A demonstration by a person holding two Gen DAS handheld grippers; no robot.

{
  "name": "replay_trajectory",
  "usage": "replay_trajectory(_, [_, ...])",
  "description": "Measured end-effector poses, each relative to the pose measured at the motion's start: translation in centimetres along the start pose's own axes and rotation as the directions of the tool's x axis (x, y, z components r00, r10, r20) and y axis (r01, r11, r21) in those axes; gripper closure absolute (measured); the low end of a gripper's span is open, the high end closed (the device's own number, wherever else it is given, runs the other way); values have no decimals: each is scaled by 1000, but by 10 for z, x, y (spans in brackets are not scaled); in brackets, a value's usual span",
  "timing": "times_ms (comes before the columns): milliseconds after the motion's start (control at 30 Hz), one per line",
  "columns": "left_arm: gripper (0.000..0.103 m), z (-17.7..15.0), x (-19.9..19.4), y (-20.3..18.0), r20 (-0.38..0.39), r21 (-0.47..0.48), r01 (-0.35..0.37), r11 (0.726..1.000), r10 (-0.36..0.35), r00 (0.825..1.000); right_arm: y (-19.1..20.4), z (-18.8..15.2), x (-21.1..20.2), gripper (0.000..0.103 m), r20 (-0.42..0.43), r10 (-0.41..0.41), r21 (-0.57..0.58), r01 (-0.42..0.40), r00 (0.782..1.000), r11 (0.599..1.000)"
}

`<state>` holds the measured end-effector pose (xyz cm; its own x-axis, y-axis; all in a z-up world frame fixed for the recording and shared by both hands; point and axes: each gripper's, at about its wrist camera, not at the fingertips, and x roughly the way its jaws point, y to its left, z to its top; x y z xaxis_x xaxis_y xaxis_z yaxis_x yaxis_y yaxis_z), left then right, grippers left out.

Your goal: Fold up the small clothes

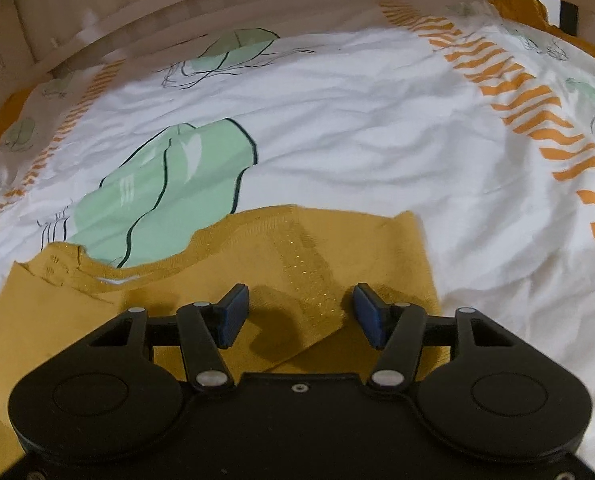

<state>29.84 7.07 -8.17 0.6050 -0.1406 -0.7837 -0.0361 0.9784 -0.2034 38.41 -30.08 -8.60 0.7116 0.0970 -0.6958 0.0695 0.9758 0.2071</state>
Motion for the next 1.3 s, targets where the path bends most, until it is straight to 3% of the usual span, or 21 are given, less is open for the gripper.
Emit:
replay_trajectory(67, [58, 1, 0, 1, 0, -1, 0, 1000, 0, 1000, 4, 0, -4, 63, -2, 28, -18, -28, 1000, 999])
replay_trajectory(100, [58, 1, 0, 1, 0, -2, 0, 1000, 0, 1000, 6, 1, -6, 77, -6, 40, -24, -40, 999, 999])
replay_trajectory(200, [58, 0, 1, 0, 1, -1, 0, 1000, 0, 1000, 14, 2, -23, 84, 7, 108, -37, -107, 994, 994])
replay_trajectory(300, [58, 0, 1, 1, 2, 0, 1, 1000, -1, 1000, 23, 0, -54, 84, 73, 97, -96, -90, 993, 991])
replay_trajectory(400, [58, 1, 1, 2, 1, -3, 3, 1000, -3, 1000, 13, -2, -75, 85, 120, 80, -75, -71, 990, 995])
replay_trajectory(567, [58, 0, 1, 1, 2, 0, 0, 1000, 0, 1000, -11, -10, -59, 85, 44, 13, -19, -12, 999, 1000])
replay_trajectory(867, [58, 1, 1, 2, -2, -9, 9, 1000, -9, 1000, -24, -36, -47, 84, -15, 18, 47, -18, 1000, 999])
replay_trajectory(1000, [58, 1, 1, 2, -2, -9, 8, 1000, -8, 1000, -28, -34, -48, 73, -5, 47, 76, -46, 999, 996])
replay_trajectory(1133, [58, 1, 1, 1, -2, -5, 5, 1000, -5, 1000, -34, -27, -48, 51, 21, 51, 116, -53, 998, 992])
replay_trajectory(1300, [58, 0, 1, 0, -1, 1, 3, 1000, -3, 1000, -36, -21, -39, 51, 15, 46, 139, -47, 999, 989])
